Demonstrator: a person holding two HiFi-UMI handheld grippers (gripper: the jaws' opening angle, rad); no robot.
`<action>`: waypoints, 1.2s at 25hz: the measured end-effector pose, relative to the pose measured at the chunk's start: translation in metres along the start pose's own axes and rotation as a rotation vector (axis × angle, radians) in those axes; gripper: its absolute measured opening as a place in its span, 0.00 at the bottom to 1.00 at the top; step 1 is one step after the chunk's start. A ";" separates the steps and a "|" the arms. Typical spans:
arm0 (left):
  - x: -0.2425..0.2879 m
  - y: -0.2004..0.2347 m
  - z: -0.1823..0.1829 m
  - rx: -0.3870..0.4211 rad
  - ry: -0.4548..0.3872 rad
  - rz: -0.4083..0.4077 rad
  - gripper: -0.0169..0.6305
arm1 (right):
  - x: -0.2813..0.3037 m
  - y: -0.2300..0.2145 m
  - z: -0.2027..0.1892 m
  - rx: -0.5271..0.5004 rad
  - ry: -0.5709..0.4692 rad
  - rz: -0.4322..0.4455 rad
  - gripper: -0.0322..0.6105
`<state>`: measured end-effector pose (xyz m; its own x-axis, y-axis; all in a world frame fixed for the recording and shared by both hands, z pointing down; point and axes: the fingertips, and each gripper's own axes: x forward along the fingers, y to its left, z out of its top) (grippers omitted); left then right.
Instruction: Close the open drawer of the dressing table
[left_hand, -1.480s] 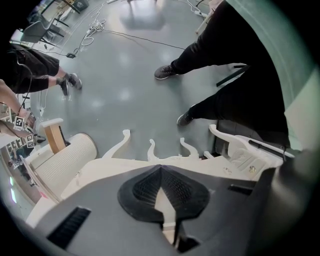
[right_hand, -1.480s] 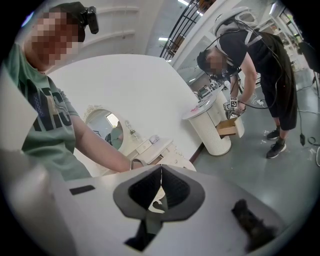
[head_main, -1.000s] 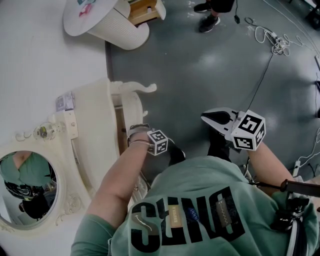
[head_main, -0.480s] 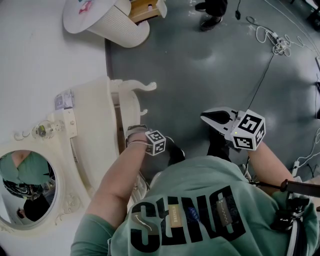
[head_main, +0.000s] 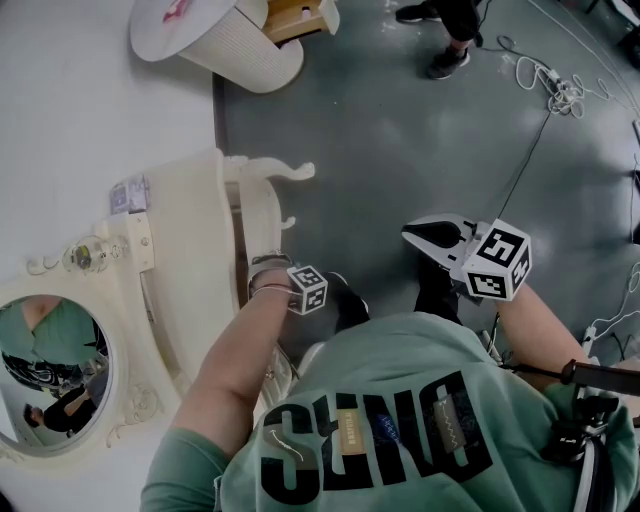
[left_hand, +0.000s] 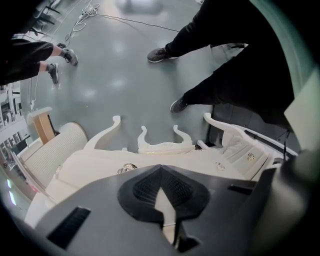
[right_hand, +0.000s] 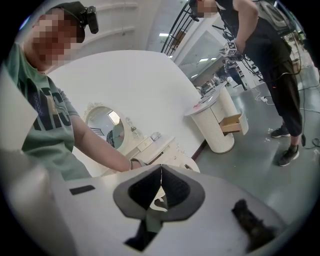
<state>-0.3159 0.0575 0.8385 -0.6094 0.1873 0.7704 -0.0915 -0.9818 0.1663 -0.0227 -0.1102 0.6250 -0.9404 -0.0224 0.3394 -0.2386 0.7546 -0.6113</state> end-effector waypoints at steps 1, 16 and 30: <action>0.001 -0.001 0.000 0.002 0.004 -0.002 0.04 | 0.001 0.000 0.000 0.000 0.001 0.001 0.07; 0.016 -0.016 -0.016 0.069 0.087 -0.002 0.04 | 0.005 0.006 -0.003 -0.008 0.020 0.010 0.07; 0.031 -0.018 -0.027 0.101 0.147 -0.010 0.04 | 0.010 0.008 -0.011 -0.001 0.041 0.017 0.07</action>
<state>-0.3541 0.0800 0.8427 -0.7182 0.1829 0.6714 -0.0229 -0.9705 0.2399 -0.0311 -0.0975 0.6313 -0.9336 0.0174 0.3578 -0.2221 0.7556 -0.6163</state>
